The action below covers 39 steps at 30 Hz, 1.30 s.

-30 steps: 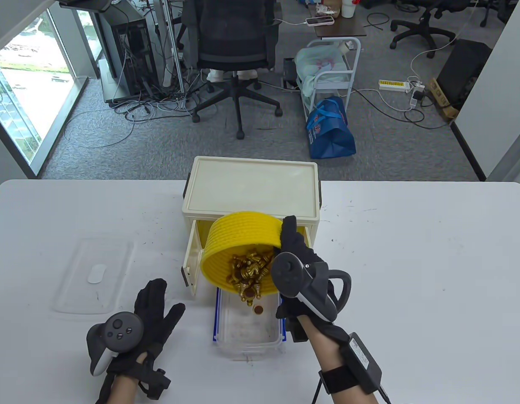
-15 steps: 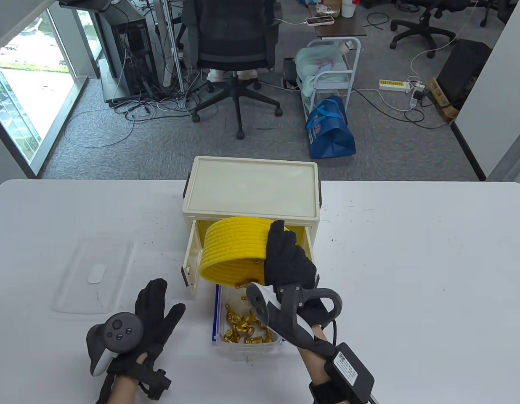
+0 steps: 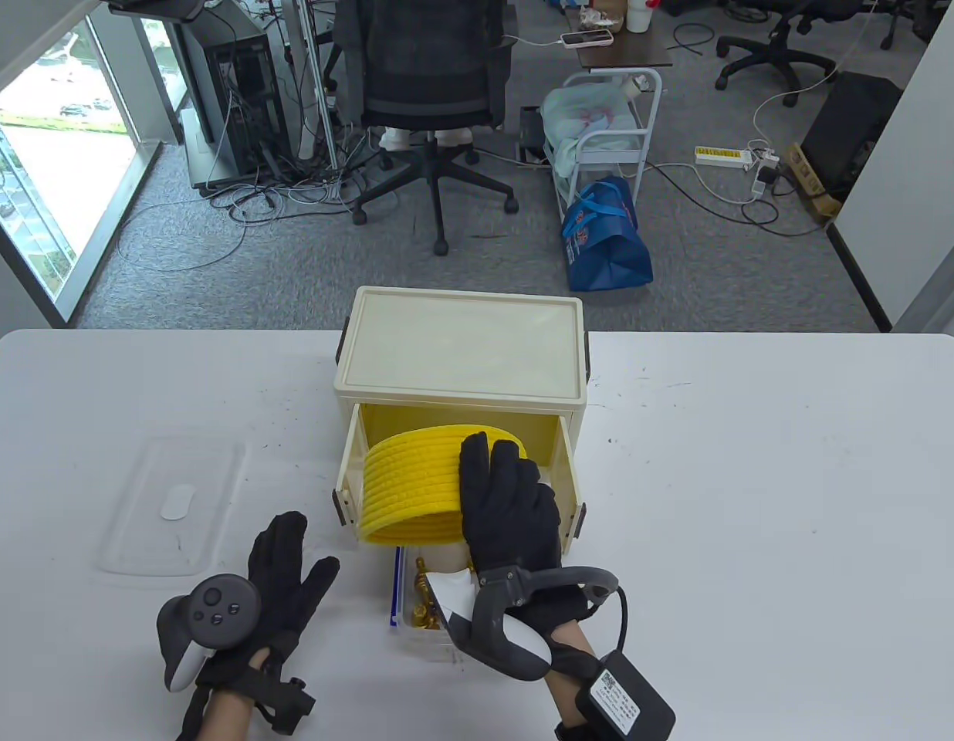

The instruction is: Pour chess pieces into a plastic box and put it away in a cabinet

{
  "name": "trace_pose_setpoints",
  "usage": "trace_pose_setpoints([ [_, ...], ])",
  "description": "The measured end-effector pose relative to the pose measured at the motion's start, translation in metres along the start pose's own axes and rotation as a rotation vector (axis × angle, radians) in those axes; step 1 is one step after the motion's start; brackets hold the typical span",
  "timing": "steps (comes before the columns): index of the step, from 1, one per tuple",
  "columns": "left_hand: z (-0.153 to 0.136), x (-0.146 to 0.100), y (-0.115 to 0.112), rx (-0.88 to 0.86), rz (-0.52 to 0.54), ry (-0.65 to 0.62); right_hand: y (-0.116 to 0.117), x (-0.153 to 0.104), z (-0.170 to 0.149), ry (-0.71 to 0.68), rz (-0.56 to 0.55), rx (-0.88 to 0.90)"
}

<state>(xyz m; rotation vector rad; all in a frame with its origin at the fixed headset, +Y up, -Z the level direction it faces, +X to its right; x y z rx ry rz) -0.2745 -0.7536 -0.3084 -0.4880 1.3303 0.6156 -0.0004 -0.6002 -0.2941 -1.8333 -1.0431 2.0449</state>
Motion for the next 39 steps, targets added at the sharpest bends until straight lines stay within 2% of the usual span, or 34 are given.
trace_pose_setpoints([
  [11, -0.001, -0.001, 0.003, -0.024, 0.008, 0.004, -0.005, 0.013, -0.023, 0.109, 0.053, 0.066],
  [15, -0.001, -0.001, 0.004, -0.025, 0.011, 0.004, -0.006, 0.023, -0.061, 0.264, 0.138, 0.262],
  [19, -0.001, -0.001, 0.004, -0.027, 0.01, 0.007, 0.007, 0.027, -0.125, 0.477, 0.244, 0.651],
  [23, -0.001, -0.001, 0.004, -0.028, 0.013, 0.006, 0.044, 0.007, -0.182, 0.732, 0.335, 1.096],
  [26, -0.001, -0.001, 0.004, -0.022, 0.009, 0.008, 0.076, -0.017, -0.209, 0.888, 0.339, 1.382],
  [28, -0.001, -0.001, 0.004, -0.02, 0.008, 0.011, 0.096, -0.033, -0.223, 0.98, 0.334, 1.494],
  [31, -0.001, -0.001, 0.004, -0.015, 0.006, 0.014, 0.124, -0.058, -0.238, 1.108, 0.331, 1.556],
  [39, -0.002, -0.001, 0.006, -0.008, 0.013, 0.023, 0.19, -0.12, -0.26, 1.431, 0.397, 1.528],
])
Point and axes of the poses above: the tracker on the back of each hand, its own z axis roughly to the thumb side, its own x axis roughly from the wrist to the fingertips, y = z × x, the point moved 3 cm from there along x, roughly from the wrist to the fingertips, and after that the axes turned 3 degrees about z, right-handed, at the moved point
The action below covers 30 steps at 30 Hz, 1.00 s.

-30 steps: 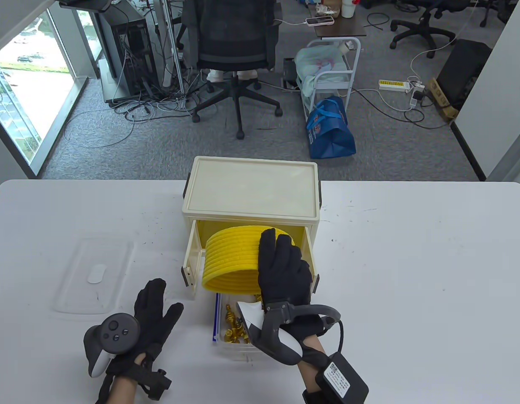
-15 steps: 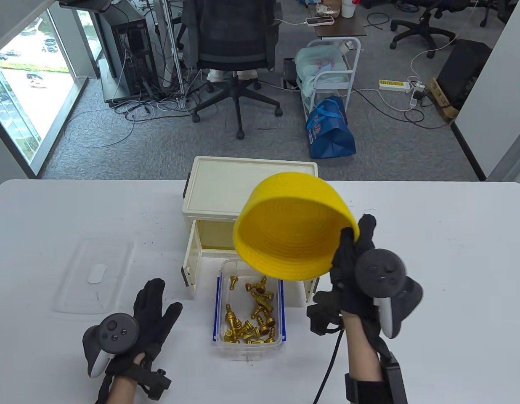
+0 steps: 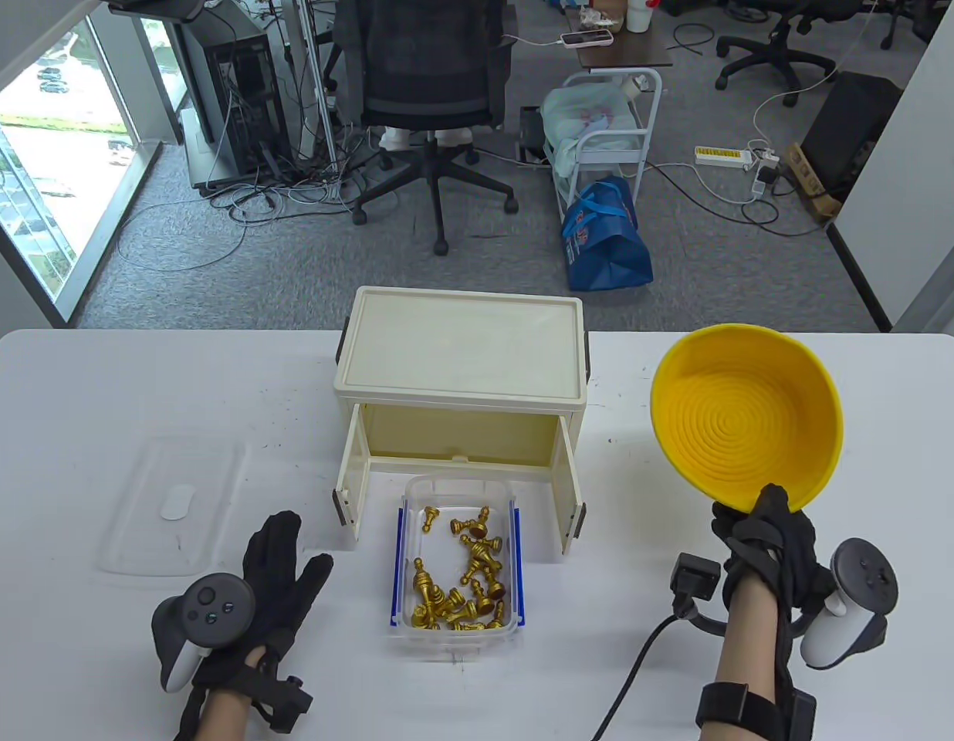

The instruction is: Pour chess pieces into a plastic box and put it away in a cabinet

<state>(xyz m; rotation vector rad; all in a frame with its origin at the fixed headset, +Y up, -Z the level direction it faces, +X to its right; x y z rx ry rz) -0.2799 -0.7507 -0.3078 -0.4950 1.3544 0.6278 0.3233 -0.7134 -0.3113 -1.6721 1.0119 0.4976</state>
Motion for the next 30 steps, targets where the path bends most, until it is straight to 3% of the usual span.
trace_pose_setpoints([
  [9, -0.003, 0.001, 0.002, 0.01, 0.002, 0.021, -0.019, 0.034, -0.047, 0.16, -0.09, -0.027],
  [15, -0.004, 0.002, 0.003, 0.028, -0.004, 0.034, -0.019, 0.042, -0.064, 0.185, -0.119, -0.031],
  [21, -0.004, 0.002, 0.003, 0.021, -0.001, 0.034, -0.016, 0.037, -0.061, 0.154, -0.102, 0.032],
  [30, 0.002, -0.001, 0.005, -0.008, 0.008, 0.005, -0.012, 0.006, -0.033, 0.086, -0.084, -0.069],
])
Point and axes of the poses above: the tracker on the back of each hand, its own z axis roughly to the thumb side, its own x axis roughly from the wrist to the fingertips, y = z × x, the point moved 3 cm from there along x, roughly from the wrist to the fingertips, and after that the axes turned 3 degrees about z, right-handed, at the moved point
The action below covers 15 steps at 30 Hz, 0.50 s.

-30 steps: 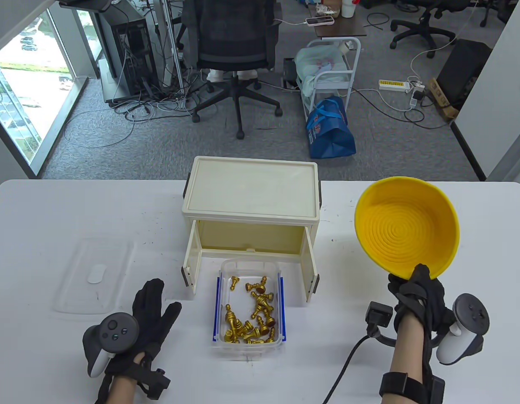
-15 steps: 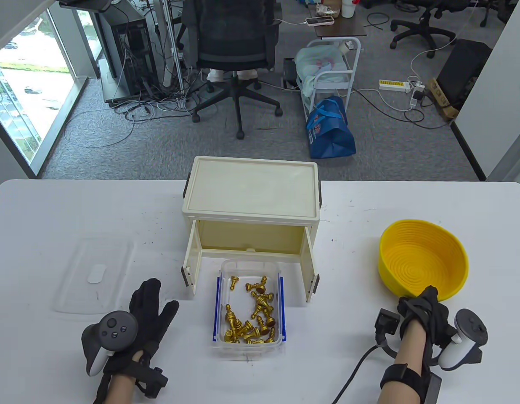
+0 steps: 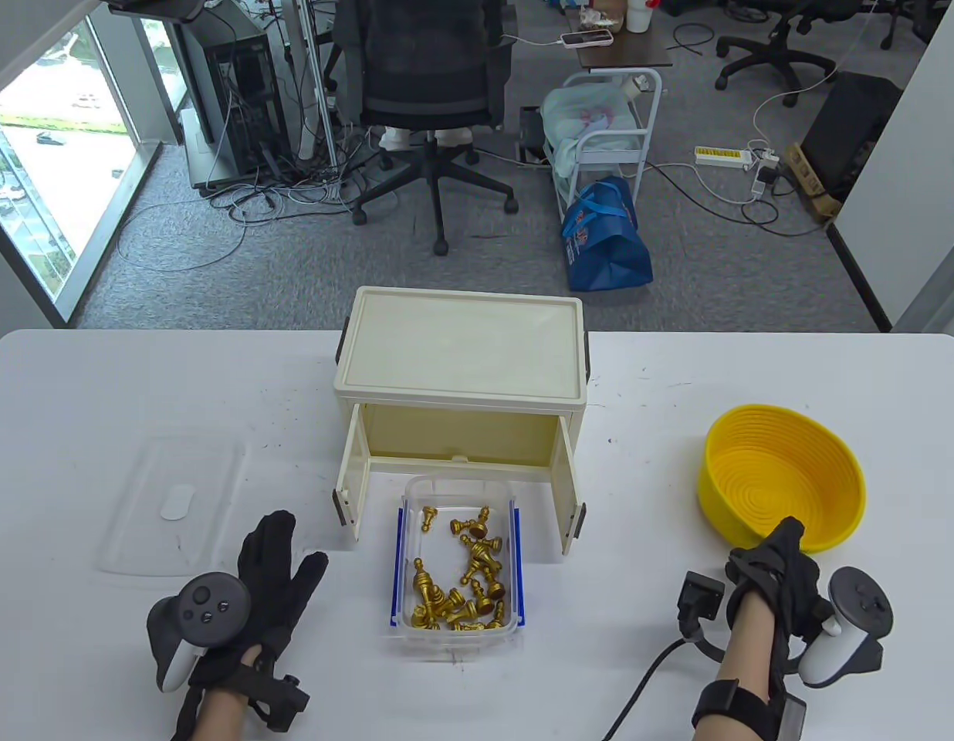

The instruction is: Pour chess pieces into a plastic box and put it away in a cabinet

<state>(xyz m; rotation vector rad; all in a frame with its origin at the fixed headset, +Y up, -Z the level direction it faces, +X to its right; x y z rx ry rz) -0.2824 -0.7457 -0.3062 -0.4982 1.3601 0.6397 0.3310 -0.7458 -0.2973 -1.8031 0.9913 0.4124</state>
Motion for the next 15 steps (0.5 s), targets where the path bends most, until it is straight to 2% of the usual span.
trace_pose_setpoints([
  [4, 0.003, -0.001, 0.001, 0.003, 0.005, -0.013, 0.001, -0.026, 0.026, -0.099, 0.026, -0.087],
  [7, 0.005, -0.001, 0.001, -0.001, 0.006, -0.02, 0.008, -0.05, 0.051, -0.269, 0.034, -0.202],
  [11, 0.007, -0.001, -0.001, 0.02, 0.002, -0.028, 0.03, -0.079, 0.074, -0.505, 0.142, -0.503],
  [12, 0.007, -0.001, -0.001, 0.023, 0.0, -0.029, 0.04, -0.085, 0.076, -0.575, 0.213, -0.592],
  [15, 0.008, -0.002, -0.002, 0.036, -0.002, -0.033, 0.06, -0.099, 0.068, -0.646, 0.305, -0.779],
])
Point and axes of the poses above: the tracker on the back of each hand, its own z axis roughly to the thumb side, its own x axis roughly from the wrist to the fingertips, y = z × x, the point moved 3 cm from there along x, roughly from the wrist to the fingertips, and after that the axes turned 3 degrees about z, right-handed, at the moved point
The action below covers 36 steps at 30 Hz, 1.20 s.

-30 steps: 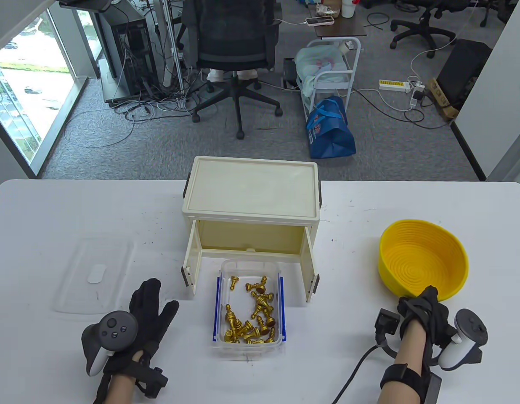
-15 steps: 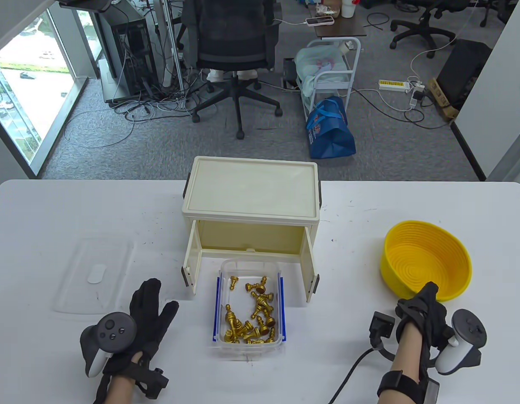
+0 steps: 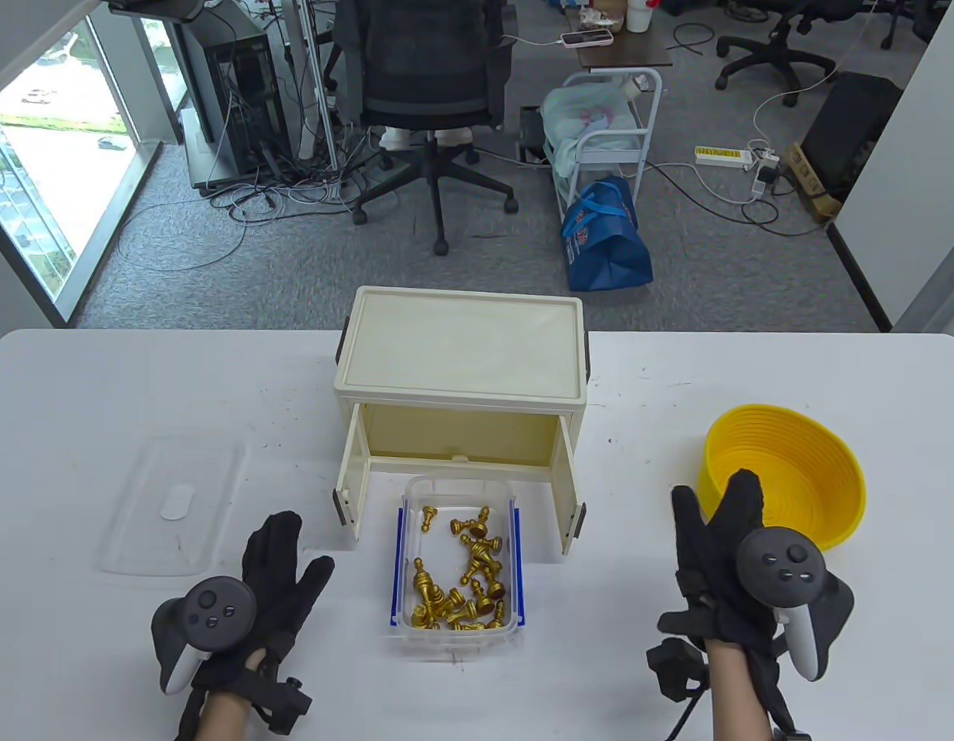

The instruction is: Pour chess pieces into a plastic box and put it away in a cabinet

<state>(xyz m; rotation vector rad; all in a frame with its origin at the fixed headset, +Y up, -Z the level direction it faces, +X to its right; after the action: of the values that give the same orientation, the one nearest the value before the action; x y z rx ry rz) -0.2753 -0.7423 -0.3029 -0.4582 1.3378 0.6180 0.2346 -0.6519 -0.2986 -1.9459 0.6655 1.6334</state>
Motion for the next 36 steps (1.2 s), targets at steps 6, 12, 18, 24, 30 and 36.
trace_pose_setpoints([
  [6, 0.005, -0.001, -0.001, 0.046, -0.003, -0.018, 0.046, -0.005, 0.012, -0.097, 0.093, -0.263],
  [12, 0.004, 0.0, -0.004, 0.102, -0.01, -0.015, 0.103, 0.003, 0.005, -0.097, 0.23, -0.456],
  [18, 0.003, 0.003, -0.008, 0.284, -0.03, 0.019, 0.141, 0.011, -0.015, -0.032, 0.271, -0.544],
  [24, 0.0, 0.006, -0.014, 0.492, -0.043, 0.077, 0.137, 0.009, -0.026, -0.023, 0.304, -0.516],
  [30, -0.006, 0.022, -0.005, 0.61, -0.055, 0.182, 0.136, 0.008, -0.028, -0.029, 0.296, -0.515],
  [36, -0.043, 0.057, 0.031, 0.882, -0.157, 0.512, 0.136, 0.004, -0.025, -0.052, 0.276, -0.521],
])
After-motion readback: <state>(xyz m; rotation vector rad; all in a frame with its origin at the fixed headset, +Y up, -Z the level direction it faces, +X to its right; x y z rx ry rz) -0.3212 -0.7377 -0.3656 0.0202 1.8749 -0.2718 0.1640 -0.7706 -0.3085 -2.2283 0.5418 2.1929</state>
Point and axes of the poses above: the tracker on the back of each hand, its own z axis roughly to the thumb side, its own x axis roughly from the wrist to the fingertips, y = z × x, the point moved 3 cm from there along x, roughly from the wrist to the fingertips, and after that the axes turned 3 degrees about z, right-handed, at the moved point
